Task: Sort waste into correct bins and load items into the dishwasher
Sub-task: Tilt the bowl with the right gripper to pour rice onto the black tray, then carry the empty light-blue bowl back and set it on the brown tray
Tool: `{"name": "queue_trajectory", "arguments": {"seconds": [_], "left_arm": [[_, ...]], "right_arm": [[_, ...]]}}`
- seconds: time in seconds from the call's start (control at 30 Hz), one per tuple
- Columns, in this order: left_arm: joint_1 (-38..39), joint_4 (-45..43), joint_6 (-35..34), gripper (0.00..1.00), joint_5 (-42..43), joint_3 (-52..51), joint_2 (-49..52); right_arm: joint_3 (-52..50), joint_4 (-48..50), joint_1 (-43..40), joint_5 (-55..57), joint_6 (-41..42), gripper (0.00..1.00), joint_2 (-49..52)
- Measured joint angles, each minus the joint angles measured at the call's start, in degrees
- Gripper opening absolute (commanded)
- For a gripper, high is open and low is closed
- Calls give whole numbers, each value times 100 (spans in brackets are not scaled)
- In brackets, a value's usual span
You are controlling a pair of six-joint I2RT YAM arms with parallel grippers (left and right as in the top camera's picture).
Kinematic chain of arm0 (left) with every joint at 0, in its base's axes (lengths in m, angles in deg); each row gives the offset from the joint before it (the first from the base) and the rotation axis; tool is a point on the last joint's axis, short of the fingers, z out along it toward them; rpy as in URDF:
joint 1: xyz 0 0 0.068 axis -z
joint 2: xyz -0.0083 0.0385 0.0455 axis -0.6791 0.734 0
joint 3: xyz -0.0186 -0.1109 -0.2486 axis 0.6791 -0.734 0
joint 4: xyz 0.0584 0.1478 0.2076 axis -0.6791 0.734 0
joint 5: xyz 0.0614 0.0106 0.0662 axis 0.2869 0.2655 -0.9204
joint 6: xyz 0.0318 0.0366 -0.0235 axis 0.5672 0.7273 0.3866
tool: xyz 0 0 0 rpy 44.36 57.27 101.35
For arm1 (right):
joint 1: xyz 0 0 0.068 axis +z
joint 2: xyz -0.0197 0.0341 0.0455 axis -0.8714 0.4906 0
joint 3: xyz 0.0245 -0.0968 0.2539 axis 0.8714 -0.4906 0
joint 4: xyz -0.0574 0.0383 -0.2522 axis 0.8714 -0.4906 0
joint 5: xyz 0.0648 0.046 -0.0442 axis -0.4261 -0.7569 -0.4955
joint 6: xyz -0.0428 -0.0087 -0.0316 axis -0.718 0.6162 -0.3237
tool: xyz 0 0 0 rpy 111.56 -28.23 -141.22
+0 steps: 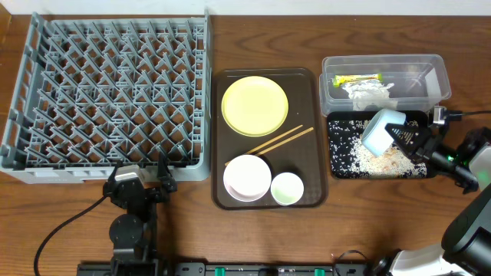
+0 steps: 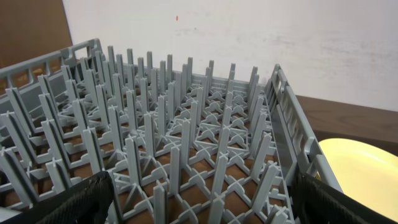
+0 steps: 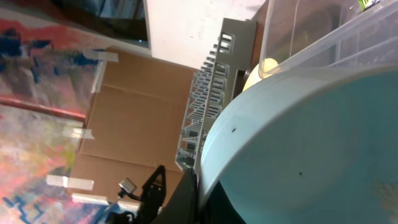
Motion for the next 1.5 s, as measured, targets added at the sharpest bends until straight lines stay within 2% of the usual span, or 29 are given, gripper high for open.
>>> {"name": "queue_trajectory", "arguments": {"seconds": [0.23,0.4,0.67,0.87,1.07,1.23,1.5], "left_arm": [[0,0,0,92,-2,0,0],[0,0,2,92,0,0,0],[0,0,0,92,-2,0,0],[0,0,2,92,-2,0,0],[0,0,0,92,-2,0,0],[0,0,2,92,0,0,0],[0,0,0,93,0,0,0]], "right_arm": [[2,170,-15,4,846,1,0],[0,173,-26,2,1113,1,0],[0,170,-4,7,1056,1,-55],[2,219,4,144,557,1,-833],[0,214,42,186,435,1,-1322],[2,417,367,269,581,1,-1683],[396,1110,1705,1670,1954,1,-2153]]}}
